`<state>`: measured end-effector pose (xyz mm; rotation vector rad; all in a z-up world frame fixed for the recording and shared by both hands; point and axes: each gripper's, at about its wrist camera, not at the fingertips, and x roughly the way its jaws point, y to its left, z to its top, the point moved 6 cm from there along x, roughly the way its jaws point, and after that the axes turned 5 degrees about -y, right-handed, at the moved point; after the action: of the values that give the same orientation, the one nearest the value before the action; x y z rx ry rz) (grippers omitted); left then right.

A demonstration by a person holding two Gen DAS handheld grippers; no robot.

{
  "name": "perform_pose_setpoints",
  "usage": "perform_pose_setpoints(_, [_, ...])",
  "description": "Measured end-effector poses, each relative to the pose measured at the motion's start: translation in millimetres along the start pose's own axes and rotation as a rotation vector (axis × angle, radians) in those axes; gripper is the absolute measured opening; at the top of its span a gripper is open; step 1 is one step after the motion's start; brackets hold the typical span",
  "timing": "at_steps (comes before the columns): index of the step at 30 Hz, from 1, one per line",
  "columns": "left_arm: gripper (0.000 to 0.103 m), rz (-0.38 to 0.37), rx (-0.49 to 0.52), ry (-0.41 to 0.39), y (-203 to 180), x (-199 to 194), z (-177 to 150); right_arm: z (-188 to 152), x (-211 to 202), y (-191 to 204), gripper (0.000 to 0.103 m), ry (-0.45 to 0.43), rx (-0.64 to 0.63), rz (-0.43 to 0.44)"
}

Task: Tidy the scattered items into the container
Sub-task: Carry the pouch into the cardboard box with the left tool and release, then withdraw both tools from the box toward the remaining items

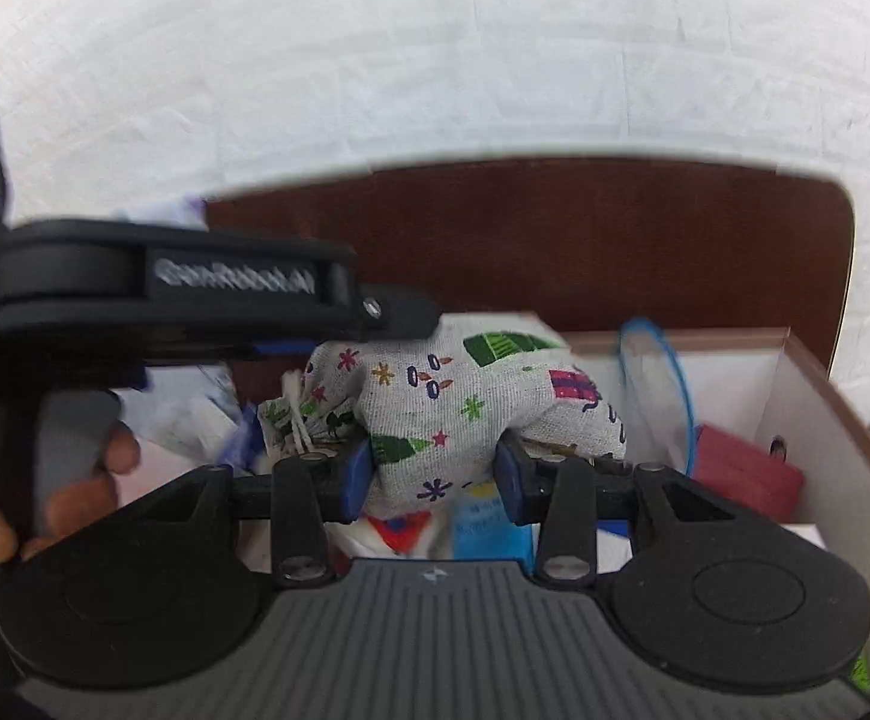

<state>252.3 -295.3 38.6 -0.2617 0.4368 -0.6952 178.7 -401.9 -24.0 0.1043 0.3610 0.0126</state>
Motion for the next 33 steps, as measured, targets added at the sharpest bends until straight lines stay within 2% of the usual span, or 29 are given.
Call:
perform_pose_setpoints(1, [0.085, 0.008, -0.029, 0.004, 5, -3, -2, -3, 7, -1, 0.044, 0.034, -0.002, -0.019])
perform_pose_setpoints(2, [0.091, 0.005, -0.045, -0.009, 9, -9, -3, -3, 6, 1, 0.051, 0.042, -0.008, -0.016])
perform_pose_setpoints(3, [0.094, -0.002, -0.048, -0.025, 10, -15, -3, -1, 2, 3, 0.065, 0.016, -0.021, -0.002])
perform_pose_setpoints(5, [0.101, -0.003, -0.034, -0.042, 9, -26, -3, 2, -8, 10, 0.084, -0.047, -0.061, -0.013])
perform_pose_setpoints(6, [0.102, 0.007, -0.023, -0.047, 9, -30, -4, 2, -10, 12, 0.089, -0.061, -0.080, -0.039])
perform_pose_setpoints(8, [0.103, 0.031, -0.005, -0.048, 8, -36, -4, 1, -11, 13, 0.091, -0.064, -0.106, -0.075])
perform_pose_setpoints(12, [0.103, 0.075, 0.014, -0.040, 7, -42, -7, -8, -10, 13, 0.096, -0.021, -0.100, -0.086])
perform_pose_setpoints(16, [0.103, 0.115, 0.038, -0.035, 7, -50, -12, -8, -9, 10, 0.097, -0.013, -0.085, -0.110])
perform_pose_setpoints(28, [0.103, 0.216, 0.114, -0.024, -8, -94, -30, -6, -54, 13, 0.098, -0.038, -0.064, -0.136])
perform_pose_setpoints(33, [0.103, 0.261, 0.145, 0.012, -17, -116, -44, -10, -76, 15, 0.098, -0.055, -0.054, -0.141])
